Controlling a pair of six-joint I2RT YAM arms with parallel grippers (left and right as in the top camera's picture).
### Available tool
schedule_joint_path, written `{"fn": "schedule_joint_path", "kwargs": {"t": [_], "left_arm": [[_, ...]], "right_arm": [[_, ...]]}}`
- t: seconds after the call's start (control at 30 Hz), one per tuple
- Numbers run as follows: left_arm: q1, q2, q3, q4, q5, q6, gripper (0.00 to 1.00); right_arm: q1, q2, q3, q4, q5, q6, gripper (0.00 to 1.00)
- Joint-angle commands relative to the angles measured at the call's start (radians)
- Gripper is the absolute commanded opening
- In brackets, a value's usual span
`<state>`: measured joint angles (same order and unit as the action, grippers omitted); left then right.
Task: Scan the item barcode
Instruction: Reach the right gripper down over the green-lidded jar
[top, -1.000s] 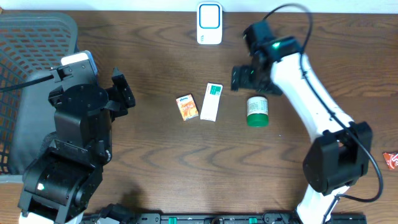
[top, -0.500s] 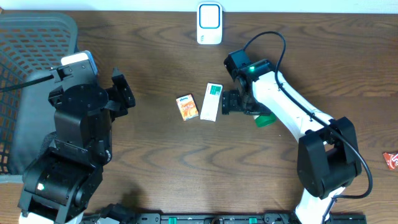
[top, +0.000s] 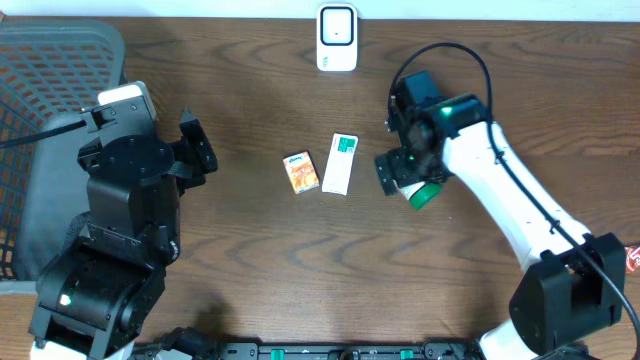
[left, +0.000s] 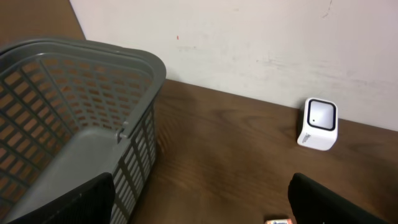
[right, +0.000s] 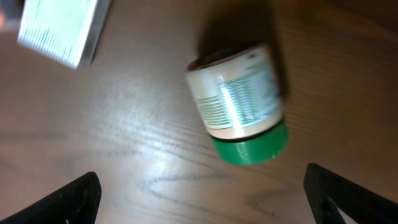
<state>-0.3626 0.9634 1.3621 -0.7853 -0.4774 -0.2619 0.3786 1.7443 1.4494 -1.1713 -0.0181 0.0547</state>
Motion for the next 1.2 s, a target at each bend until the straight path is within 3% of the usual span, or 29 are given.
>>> {"fn": "schedule_joint_path", "kwargs": {"t": [0.0,0.47,0.73,0.97,1.17], "left_arm": [[0.002,-0.004,-0.010,0.000,-0.010,-0.005,0.89],[0.002,-0.004,-0.010,0.000,-0.010,-0.005,0.89],[0.002,-0.004,-0.010,0.000,-0.010,-0.005,0.89],[0.002,-0.004,-0.010,0.000,-0.010,-0.005,0.89],[0.002,-0.004,-0.010,0.000,-0.010,-0.005,0.89]], "right_arm": [[-0.053,0.007,-0.032,0.014,-0.230,-0.294,0.99],[-0.250,0.008,-0.214,0.189,-0.306,-0.301,0.99],[-0.343,0.008,-0.245,0.257,-0.517,-0.290,0.99],[-0.341,0.008,-0.308,0.252,-0.500,-0.226,0.99],[-0.336,0.009,-0.352,0.334,-0.375,-0.133,0.99]]}}
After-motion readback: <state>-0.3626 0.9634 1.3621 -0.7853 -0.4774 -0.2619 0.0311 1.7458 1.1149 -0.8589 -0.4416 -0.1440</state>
